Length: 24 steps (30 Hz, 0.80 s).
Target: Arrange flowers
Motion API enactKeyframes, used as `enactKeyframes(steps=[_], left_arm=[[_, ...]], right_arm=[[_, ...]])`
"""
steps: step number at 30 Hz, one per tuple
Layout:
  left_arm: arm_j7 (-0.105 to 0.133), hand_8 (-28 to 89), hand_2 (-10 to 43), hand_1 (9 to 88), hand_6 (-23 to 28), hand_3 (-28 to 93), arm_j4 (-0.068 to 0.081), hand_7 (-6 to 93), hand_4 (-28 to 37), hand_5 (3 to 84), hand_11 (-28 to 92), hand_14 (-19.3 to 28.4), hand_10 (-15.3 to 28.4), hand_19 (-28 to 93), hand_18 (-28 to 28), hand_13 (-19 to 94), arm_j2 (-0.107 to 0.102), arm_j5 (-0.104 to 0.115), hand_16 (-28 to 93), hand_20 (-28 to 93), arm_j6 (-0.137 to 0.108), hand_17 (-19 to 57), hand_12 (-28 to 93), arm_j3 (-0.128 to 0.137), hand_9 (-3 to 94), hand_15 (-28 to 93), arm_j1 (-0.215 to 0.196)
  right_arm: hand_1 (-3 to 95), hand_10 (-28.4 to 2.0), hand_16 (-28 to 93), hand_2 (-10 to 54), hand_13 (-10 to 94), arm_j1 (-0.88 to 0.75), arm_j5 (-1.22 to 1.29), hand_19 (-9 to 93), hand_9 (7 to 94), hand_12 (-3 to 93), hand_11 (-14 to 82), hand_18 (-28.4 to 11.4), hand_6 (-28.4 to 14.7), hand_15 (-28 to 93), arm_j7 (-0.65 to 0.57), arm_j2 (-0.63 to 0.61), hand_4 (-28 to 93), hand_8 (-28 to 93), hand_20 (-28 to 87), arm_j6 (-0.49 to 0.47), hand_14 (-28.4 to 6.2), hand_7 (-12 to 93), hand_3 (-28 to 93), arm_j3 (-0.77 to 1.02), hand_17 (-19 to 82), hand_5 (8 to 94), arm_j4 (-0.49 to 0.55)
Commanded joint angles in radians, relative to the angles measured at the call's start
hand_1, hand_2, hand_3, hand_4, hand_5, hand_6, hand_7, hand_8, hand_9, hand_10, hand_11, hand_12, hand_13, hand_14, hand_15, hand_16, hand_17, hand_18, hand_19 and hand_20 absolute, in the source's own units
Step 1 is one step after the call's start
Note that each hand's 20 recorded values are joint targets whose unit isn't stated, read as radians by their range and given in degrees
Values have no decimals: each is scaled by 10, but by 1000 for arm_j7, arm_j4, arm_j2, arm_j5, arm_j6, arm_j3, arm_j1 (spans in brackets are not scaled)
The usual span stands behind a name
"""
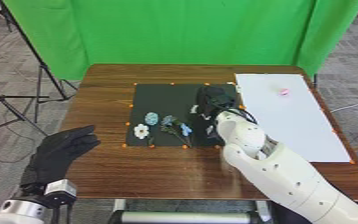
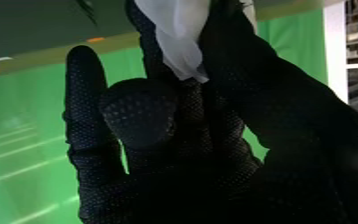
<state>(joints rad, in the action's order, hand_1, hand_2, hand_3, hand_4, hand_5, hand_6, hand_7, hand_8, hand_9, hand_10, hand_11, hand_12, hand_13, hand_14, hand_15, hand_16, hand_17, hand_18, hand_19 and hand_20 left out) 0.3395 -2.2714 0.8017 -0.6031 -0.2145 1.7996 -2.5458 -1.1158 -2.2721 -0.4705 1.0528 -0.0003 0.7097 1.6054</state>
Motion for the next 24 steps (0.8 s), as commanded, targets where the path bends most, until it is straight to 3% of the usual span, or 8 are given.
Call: enactKeyframes(steps=[1, 3, 6, 7, 19, 24], left_arm=[[10, -89, 44, 296, 164, 795, 3, 145, -160, 535, 434, 276, 230, 597, 208, 301, -25, 22, -137, 138, -10, -93, 109, -10, 441, 639, -11], [12, -89, 45, 296, 164, 794, 3, 145, -160, 535, 433, 276, 231, 596, 208, 300, -33, 27, -137, 138, -11, -93, 109, -13, 441, 639, -12], [0, -88, 44, 295, 164, 795, 2, 146, -158, 536, 434, 277, 231, 597, 209, 301, -18, 18, -137, 139, -7, -93, 109, -11, 442, 640, -9], [10, -88, 45, 296, 164, 794, 1, 145, -159, 535, 433, 276, 230, 596, 208, 300, -31, 28, -137, 138, -13, -93, 109, -12, 441, 639, -15], [-23, -89, 44, 294, 164, 796, -2, 146, -158, 536, 434, 277, 231, 597, 208, 301, 0, 12, -138, 138, 1, -93, 108, -4, 441, 640, -15], [-35, -90, 44, 295, 164, 796, 1, 147, -159, 536, 434, 276, 231, 597, 209, 302, 9, 3, -138, 138, 6, -93, 108, -6, 441, 640, -7]], right_arm=[[557, -54, 217, -95, 757, 38, -18, 801, 858, 369, 148, -158, 15, 749, -25, 6, -283, -27, 46, 55, -41, 333, 788, -14, 271, 748, 5], [557, -54, 217, -95, 757, 44, -29, 801, 859, 369, 149, -159, 15, 749, -34, 1, -283, -27, 47, 63, -41, 334, 788, -21, 271, 748, -2], [559, -54, 216, -95, 756, 45, -52, 800, 858, 370, 150, -158, 15, 748, -47, 5, -283, -28, 48, 13, -41, 333, 786, -8, 270, 749, -13], [560, -55, 217, -95, 755, 44, -53, 799, 857, 370, 150, -158, 14, 749, -52, 2, -283, -29, 49, 5, -41, 331, 786, -8, 270, 747, -14], [527, -85, 274, -95, 682, -6, -32, 776, 771, 335, 121, -173, -7, 721, -74, 1, -283, -53, 60, -123, -38, 312, 800, 45, 221, 682, 14], [473, -114, 258, -95, 659, -16, -11, 771, 709, 261, 213, -180, -14, 736, -75, 18, -283, -45, 71, -184, -58, 284, 828, 60, 206, 659, 35]])
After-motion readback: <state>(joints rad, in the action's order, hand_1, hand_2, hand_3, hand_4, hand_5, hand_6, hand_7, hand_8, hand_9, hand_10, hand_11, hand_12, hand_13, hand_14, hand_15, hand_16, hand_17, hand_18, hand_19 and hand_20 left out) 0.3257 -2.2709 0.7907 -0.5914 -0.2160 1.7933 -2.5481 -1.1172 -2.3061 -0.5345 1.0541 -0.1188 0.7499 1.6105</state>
